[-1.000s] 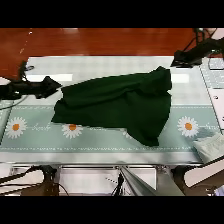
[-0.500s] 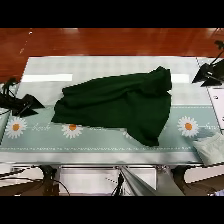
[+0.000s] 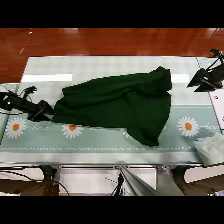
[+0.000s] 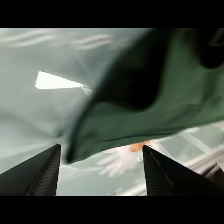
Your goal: Fold the shirts.
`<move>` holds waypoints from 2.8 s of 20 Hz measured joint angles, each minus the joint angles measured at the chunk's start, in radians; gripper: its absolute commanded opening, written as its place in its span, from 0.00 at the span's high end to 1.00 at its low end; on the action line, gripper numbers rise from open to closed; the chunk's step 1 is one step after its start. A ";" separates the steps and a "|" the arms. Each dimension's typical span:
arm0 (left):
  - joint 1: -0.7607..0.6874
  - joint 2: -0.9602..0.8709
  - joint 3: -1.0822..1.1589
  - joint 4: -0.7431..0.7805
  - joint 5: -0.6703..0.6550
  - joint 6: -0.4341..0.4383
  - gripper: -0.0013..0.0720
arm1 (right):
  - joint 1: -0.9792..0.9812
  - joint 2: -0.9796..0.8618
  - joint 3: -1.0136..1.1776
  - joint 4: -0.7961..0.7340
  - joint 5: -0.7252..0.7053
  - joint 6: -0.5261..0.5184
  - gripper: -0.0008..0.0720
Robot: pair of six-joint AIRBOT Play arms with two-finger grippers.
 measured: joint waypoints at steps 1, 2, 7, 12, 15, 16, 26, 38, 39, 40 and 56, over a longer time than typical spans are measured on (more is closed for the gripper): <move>-0.010 -0.009 0.001 0.000 -0.001 -0.001 0.15 | -0.001 0.000 -0.002 0.004 -0.002 0.000 0.24; -0.017 -0.016 0.001 0.000 -0.004 -0.004 0.15 | -0.001 0.000 -0.003 0.006 -0.005 0.000 0.24; -0.050 -0.048 0.000 -0.050 -0.005 -0.024 0.48 | -0.001 0.005 -0.005 0.018 -0.005 0.000 0.24; -0.090 -0.068 0.002 -0.064 0.019 -0.063 0.93 | -0.002 0.018 -0.005 0.013 0.010 0.003 0.25; -0.097 -0.070 0.003 -0.067 0.013 -0.068 0.93 | -0.008 0.039 -0.042 -0.045 0.030 -0.008 0.26; -0.098 -0.069 0.003 -0.067 0.012 -0.065 0.93 | -0.015 0.058 -0.085 -0.057 0.026 -0.009 0.26; -0.101 -0.029 0.003 -0.071 -0.014 -0.026 0.93 | -0.031 0.277 -0.773 0.165 -0.286 -0.105 0.23; -0.101 0.043 0.047 -0.074 -0.020 0.004 0.94 | 0.197 0.303 -0.967 0.330 -0.627 -0.127 0.97; -0.101 0.067 0.074 -0.074 -0.020 0.006 0.94 | 0.199 0.315 -0.938 0.341 -0.623 -0.131 0.97; -0.101 0.095 0.103 -0.078 -0.020 0.008 0.94 | 0.200 0.336 -0.904 0.356 -0.601 -0.142 0.97; -0.101 0.982 0.641 -0.240 0.465 0.000 0.94 | 0.147 0.961 0.043 0.261 -0.777 -0.125 0.97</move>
